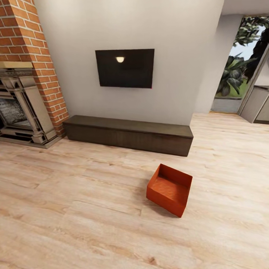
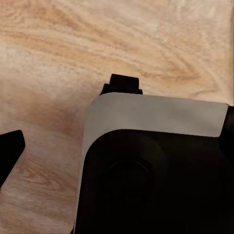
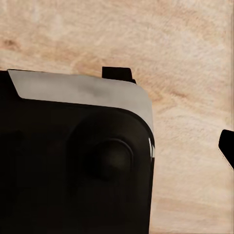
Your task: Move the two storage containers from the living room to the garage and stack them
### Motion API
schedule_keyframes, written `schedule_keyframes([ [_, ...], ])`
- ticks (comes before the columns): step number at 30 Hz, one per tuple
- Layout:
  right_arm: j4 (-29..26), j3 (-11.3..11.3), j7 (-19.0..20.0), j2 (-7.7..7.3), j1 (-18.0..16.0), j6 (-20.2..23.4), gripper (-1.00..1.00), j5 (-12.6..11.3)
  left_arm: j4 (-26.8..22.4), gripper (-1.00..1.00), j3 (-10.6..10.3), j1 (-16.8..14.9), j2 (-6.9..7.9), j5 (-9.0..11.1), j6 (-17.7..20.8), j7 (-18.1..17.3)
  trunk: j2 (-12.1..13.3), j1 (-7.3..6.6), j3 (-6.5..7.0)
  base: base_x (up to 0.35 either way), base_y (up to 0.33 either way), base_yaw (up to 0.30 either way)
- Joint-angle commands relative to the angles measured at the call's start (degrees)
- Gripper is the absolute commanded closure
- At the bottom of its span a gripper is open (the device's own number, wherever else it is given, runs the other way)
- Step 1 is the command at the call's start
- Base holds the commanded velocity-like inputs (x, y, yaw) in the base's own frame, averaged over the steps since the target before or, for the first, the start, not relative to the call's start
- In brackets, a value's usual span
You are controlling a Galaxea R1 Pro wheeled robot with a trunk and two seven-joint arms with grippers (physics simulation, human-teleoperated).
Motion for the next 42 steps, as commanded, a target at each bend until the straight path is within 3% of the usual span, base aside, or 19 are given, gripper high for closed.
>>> schedule_keyframes([
  [1,0.1,0.5,-0.1,0.04,-0.1,-0.3,-1.0,-0.5,0.0,-1.0,0.0,0.0,0.0,0.4,-0.2,0.0,0.0,0.03,-0.05,0.322,0.0,0.0],
  [42,0.1,0.5,-0.1,0.04,-0.1,-0.3,-1.0,-0.5,0.0,-1.0,0.0,0.0,0.0,0.4,-0.2,0.0,0.0,0.03,-0.05,0.322,0.0,0.0],
])
